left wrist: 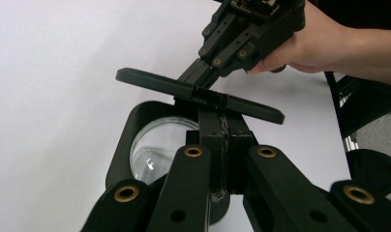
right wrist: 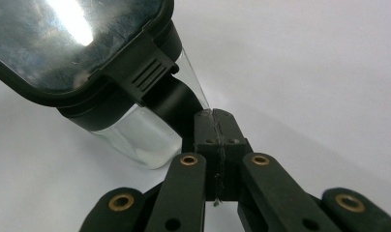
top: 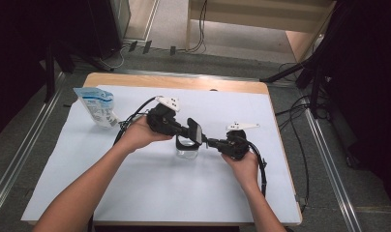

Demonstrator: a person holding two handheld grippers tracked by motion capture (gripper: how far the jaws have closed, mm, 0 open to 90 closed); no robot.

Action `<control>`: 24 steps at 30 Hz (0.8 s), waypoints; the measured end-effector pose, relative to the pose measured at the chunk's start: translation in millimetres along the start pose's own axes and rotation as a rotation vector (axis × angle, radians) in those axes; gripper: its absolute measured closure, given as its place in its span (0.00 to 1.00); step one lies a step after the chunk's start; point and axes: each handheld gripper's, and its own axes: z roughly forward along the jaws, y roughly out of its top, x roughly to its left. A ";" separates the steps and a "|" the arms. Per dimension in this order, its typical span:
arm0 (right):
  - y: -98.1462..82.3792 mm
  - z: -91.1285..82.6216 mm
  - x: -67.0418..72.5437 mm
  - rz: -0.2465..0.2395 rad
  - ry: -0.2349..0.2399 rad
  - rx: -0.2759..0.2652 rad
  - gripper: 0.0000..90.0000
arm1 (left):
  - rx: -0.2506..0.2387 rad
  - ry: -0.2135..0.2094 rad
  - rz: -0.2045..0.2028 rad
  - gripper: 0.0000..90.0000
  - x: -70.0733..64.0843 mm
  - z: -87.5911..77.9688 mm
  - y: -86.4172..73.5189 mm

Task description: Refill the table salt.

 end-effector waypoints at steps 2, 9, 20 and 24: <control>-0.2 0.1 -0.2 0.001 0.001 -0.002 1.00 | -0.005 -0.002 -0.003 1.00 -0.5 2.6 2.8; -0.9 0.1 0.4 0.005 -0.001 -0.006 1.00 | -0.016 -0.008 -0.019 1.00 0.1 12.1 9.8; -1.9 1.3 3.1 0.005 -0.017 -0.017 1.00 | 0.004 -0.012 -0.026 1.00 -1.8 27.2 21.5; -1.9 1.2 4.1 0.005 -0.024 -0.015 1.00 | 0.006 -0.017 -0.028 1.00 -1.4 31.2 23.6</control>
